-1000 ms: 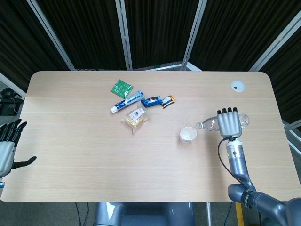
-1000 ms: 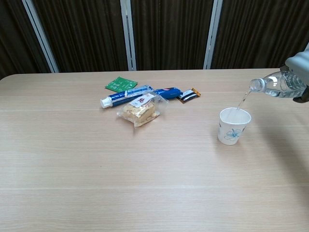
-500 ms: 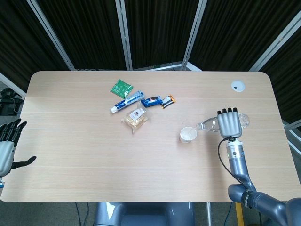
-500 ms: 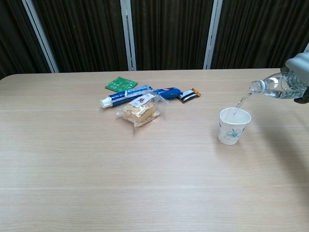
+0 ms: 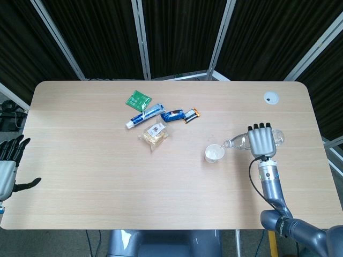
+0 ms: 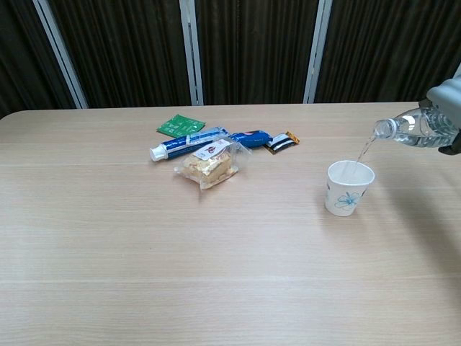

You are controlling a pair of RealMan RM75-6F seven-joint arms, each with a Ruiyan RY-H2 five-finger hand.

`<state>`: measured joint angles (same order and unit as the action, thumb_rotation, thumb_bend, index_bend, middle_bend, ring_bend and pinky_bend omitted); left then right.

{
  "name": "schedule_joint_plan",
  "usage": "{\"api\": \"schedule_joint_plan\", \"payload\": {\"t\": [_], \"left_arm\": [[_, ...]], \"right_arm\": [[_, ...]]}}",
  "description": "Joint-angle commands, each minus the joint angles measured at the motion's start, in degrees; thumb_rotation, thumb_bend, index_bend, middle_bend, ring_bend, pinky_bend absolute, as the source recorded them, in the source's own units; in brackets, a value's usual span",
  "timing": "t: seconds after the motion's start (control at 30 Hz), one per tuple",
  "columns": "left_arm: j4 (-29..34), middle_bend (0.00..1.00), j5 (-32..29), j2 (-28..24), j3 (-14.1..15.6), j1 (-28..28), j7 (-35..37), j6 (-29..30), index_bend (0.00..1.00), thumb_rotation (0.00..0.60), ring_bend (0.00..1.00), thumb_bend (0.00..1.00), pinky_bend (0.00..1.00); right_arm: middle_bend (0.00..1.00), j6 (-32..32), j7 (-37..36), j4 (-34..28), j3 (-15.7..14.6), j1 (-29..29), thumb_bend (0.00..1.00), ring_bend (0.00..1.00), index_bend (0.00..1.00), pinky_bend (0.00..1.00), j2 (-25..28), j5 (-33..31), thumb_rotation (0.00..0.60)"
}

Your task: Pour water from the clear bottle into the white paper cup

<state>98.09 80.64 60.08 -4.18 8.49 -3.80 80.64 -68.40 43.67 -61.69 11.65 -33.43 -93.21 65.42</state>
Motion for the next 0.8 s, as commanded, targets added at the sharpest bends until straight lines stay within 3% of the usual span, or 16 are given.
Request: {"api": "schedule_joint_plan", "payload": {"t": [0.03,0.43,0.8], "left_arm": [[0.0,0.0,0.0,0.0,0.0,0.0,0.1,0.0,0.0,0.6,0.0,0.0,0.0],[0.6,0.0,0.9,-0.4,0.4,-0.3,0.5,0.4,0.0,0.6,0.0,0.0,0.0],[1.3,0.0,2.4,-0.8,1.0,-0.7,1.0,1.1,0.0,0.6,0.0,0.0,0.0]], "right_arm": [[0.62,0.0,-3.8,-1.6,0.2,0.8,0.58,0.55,0.48,0.51,0.6,0.4,0.6],[0.62,-2.7,-27.7,-15.1,-0.4,6.7,0.58,0.56,0.49,0.51,9.2,5.8,0.6],[0.63,0.4,-54.5,-28.8,-5.6,11.4,0.63,0.56,0.5,0.51,20.2,13.6,0.6]]}}
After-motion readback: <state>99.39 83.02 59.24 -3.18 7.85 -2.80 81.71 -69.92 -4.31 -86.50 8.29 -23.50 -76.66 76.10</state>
